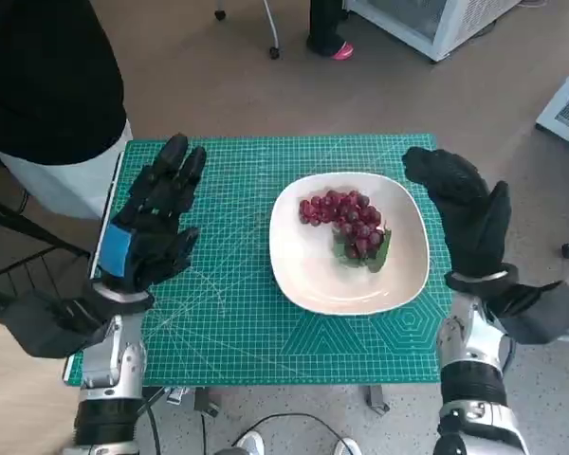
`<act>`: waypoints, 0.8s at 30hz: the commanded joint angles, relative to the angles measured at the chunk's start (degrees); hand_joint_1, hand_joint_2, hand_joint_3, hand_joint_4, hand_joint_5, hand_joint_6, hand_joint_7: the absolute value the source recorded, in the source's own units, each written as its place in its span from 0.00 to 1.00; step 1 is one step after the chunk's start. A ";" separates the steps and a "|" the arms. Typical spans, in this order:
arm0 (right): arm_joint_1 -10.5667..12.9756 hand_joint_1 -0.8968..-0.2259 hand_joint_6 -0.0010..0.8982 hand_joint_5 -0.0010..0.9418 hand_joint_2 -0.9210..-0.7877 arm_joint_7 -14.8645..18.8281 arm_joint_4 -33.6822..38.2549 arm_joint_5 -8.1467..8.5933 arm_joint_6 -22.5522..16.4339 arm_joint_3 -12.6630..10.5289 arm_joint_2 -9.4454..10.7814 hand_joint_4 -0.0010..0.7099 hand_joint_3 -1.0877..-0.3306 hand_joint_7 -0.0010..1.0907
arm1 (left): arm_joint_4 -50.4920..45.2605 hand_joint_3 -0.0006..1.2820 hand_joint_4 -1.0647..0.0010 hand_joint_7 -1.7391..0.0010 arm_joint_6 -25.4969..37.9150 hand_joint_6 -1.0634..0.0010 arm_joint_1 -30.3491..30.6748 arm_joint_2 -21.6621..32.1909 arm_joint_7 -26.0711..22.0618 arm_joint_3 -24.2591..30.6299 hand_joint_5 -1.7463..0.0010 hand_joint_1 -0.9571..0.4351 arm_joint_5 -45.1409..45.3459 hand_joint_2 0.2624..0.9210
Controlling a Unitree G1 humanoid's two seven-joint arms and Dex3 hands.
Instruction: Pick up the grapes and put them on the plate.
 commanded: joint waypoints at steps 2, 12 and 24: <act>0.68 0.54 0.53 0.00 0.00 -0.26 0.36 -0.23 0.48 -0.25 -0.03 0.55 0.69 0.00 | 0.03 0.34 0.88 1.00 -0.29 0.82 1.33 -0.31 -0.07 -0.08 0.99 0.28 -0.30 1.00; 0.55 0.53 0.53 0.00 0.00 -0.09 0.57 -0.26 0.56 -0.23 -0.10 0.55 0.70 0.00 | -0.71 0.33 0.87 1.00 -0.08 0.82 2.73 -0.20 0.24 0.02 0.99 0.27 -0.49 1.00; 0.45 0.53 0.53 0.00 0.00 -0.33 0.26 -0.26 1.03 -0.04 0.18 0.56 0.70 0.00 | -2.02 0.33 0.87 1.00 0.70 0.82 3.77 -0.11 0.92 0.07 0.99 0.27 -0.85 1.00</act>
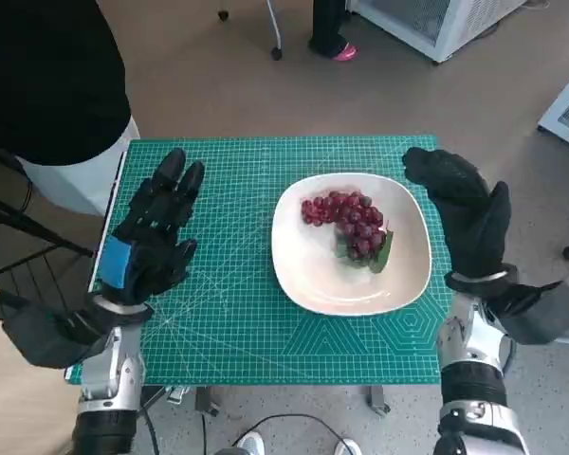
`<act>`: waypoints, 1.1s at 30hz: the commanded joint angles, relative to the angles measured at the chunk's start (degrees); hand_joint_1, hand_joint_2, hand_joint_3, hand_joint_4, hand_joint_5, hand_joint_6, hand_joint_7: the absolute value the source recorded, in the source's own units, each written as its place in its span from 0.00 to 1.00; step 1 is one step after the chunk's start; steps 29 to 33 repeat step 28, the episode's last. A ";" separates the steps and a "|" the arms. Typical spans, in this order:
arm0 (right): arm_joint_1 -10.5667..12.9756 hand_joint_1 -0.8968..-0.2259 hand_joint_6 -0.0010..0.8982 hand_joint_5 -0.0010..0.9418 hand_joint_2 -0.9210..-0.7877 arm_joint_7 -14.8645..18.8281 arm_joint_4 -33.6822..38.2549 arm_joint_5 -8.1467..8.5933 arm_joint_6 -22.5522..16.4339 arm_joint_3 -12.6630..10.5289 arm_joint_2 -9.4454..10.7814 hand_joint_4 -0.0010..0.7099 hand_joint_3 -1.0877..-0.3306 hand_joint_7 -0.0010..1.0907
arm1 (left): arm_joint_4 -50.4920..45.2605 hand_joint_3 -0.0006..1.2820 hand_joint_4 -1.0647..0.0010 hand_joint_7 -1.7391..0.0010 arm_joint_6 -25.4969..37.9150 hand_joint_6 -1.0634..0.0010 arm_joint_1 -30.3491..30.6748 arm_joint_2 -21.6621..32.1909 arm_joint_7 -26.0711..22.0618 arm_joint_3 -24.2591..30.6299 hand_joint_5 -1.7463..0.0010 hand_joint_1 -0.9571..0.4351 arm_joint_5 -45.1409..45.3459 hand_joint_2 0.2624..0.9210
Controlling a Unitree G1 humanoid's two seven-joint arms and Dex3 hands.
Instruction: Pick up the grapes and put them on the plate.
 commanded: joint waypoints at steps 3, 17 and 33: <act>0.47 0.53 0.53 0.00 0.00 -0.19 0.09 -0.16 1.10 -0.01 0.28 0.56 0.70 0.00 | -1.25 0.32 0.87 1.00 0.66 0.82 0.72 -0.10 0.32 0.15 1.00 0.27 -0.75 1.00; 0.65 0.53 0.54 0.00 0.00 -0.04 -0.36 -0.20 1.37 0.14 0.26 0.56 0.70 0.01 | -1.80 0.21 0.85 1.00 1.00 0.81 1.07 -0.15 0.79 0.07 0.99 0.47 -0.71 1.00; 0.77 0.53 0.54 0.00 0.00 0.11 -0.67 -0.22 1.39 0.34 0.31 0.56 0.70 0.00 | -2.25 0.21 0.84 0.99 1.82 0.80 0.84 -0.43 0.39 0.09 0.99 0.47 -2.03 1.00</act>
